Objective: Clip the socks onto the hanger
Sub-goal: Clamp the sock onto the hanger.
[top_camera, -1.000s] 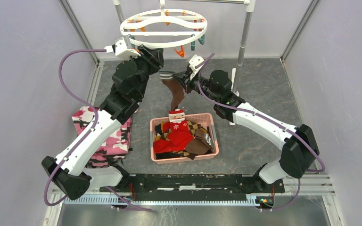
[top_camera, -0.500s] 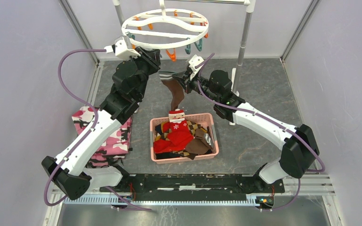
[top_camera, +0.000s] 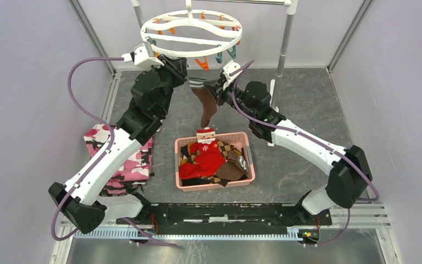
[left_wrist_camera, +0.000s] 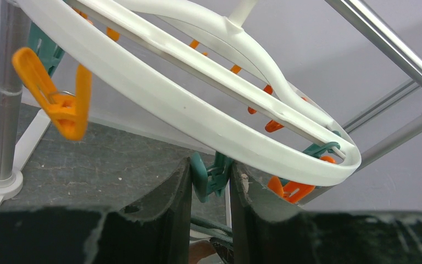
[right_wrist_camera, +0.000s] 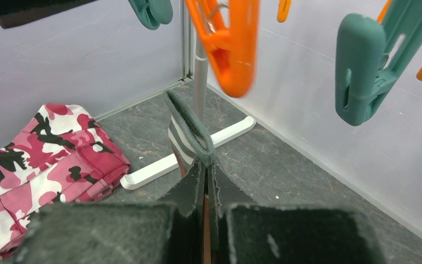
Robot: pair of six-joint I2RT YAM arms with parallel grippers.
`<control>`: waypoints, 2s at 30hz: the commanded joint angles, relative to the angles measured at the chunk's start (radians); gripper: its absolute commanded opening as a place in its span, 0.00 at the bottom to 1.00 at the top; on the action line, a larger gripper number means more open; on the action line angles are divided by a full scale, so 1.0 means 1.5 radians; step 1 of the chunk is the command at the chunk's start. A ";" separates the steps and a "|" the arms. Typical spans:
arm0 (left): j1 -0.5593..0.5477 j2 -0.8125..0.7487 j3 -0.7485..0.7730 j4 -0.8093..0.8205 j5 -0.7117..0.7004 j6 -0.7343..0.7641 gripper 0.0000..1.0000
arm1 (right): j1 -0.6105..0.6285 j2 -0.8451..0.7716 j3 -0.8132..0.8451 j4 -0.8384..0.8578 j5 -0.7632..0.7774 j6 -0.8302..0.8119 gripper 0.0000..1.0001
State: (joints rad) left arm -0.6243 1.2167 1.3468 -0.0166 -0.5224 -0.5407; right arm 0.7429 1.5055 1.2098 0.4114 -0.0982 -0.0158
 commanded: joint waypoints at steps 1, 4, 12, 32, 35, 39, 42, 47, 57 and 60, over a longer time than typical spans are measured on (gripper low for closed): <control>-0.002 0.001 0.016 0.015 -0.015 0.018 0.15 | 0.012 -0.025 0.033 0.056 0.033 0.028 0.00; -0.002 0.004 0.017 0.014 -0.013 0.016 0.14 | 0.022 -0.024 0.037 0.063 0.041 0.040 0.00; -0.002 0.008 0.020 0.014 -0.012 0.010 0.14 | 0.060 -0.037 0.011 0.075 0.141 0.058 0.00; -0.002 0.014 0.016 0.015 -0.002 -0.007 0.13 | 0.130 0.004 0.049 0.074 0.280 -0.028 0.00; -0.002 0.014 0.016 0.015 0.000 -0.008 0.13 | 0.135 0.008 0.053 0.078 0.289 -0.038 0.00; -0.002 0.014 0.015 0.014 0.003 -0.011 0.13 | 0.141 0.016 0.062 0.082 0.295 -0.050 0.00; -0.002 0.016 0.012 0.015 0.005 -0.015 0.13 | 0.143 0.023 0.073 0.081 0.293 -0.056 0.00; -0.002 0.015 0.008 0.015 0.008 -0.020 0.14 | 0.146 0.027 0.075 0.090 0.283 -0.061 0.00; -0.002 0.014 0.001 0.015 0.009 -0.024 0.13 | 0.146 0.040 0.089 0.096 0.269 -0.070 0.00; -0.002 0.012 0.000 0.015 0.010 -0.025 0.14 | 0.146 0.046 0.092 0.095 0.272 -0.076 0.00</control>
State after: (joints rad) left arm -0.6243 1.2373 1.3468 -0.0166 -0.5133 -0.5426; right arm 0.9558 1.5612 1.2911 0.5106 0.3115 -0.1055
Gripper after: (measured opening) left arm 0.337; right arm 0.011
